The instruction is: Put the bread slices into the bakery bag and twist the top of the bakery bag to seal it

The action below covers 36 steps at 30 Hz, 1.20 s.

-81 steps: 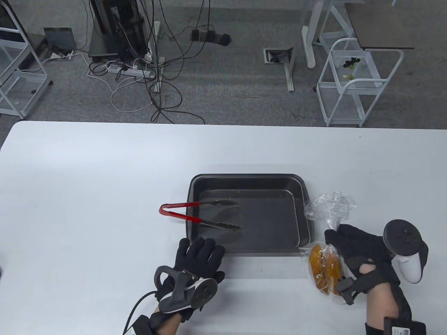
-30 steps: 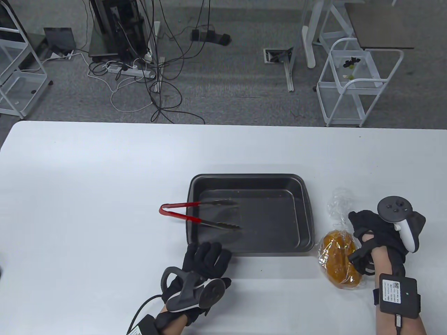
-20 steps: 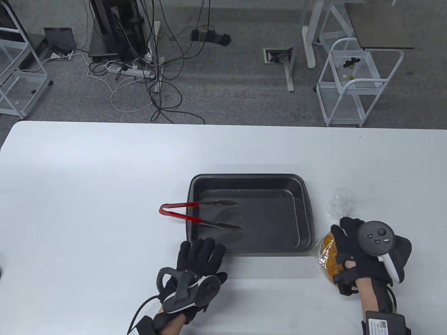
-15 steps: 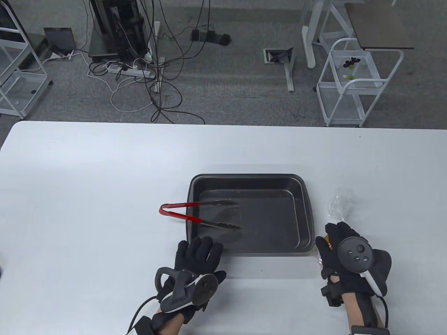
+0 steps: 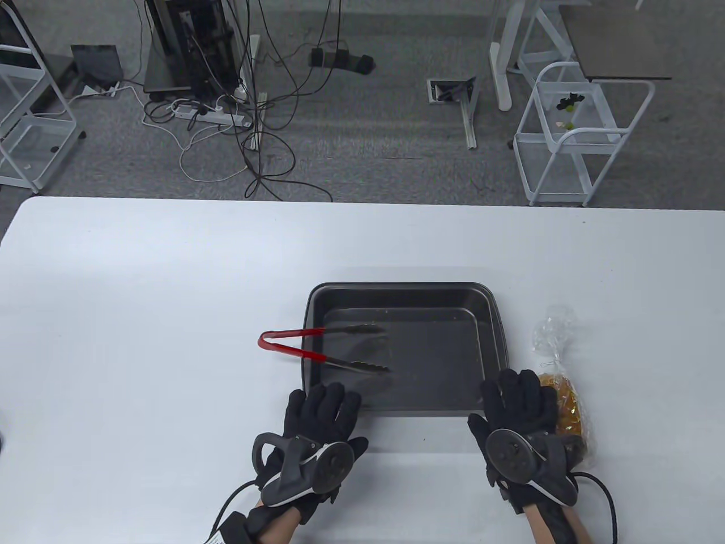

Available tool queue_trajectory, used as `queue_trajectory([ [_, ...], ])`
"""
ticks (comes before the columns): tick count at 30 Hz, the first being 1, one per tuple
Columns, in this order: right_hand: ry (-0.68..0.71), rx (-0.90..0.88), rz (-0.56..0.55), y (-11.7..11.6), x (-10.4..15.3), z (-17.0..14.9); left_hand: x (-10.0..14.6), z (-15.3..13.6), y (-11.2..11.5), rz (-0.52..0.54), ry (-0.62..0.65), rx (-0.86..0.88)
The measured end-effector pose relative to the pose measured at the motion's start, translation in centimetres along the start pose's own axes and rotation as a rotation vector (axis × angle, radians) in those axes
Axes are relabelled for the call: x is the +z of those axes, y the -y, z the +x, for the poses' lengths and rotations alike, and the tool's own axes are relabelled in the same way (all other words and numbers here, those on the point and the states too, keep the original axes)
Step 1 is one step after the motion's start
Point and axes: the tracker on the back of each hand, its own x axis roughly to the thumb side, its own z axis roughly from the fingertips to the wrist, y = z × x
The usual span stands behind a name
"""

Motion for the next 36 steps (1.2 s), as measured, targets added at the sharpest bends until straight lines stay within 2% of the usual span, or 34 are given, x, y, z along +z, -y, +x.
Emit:
queue_trajectory([
  [36, 0.01, -0.015, 0.06, -0.4, 0.3, 0.7, -0.1, 0.1, 0.3, -0.02, 0.007, 0.014],
])
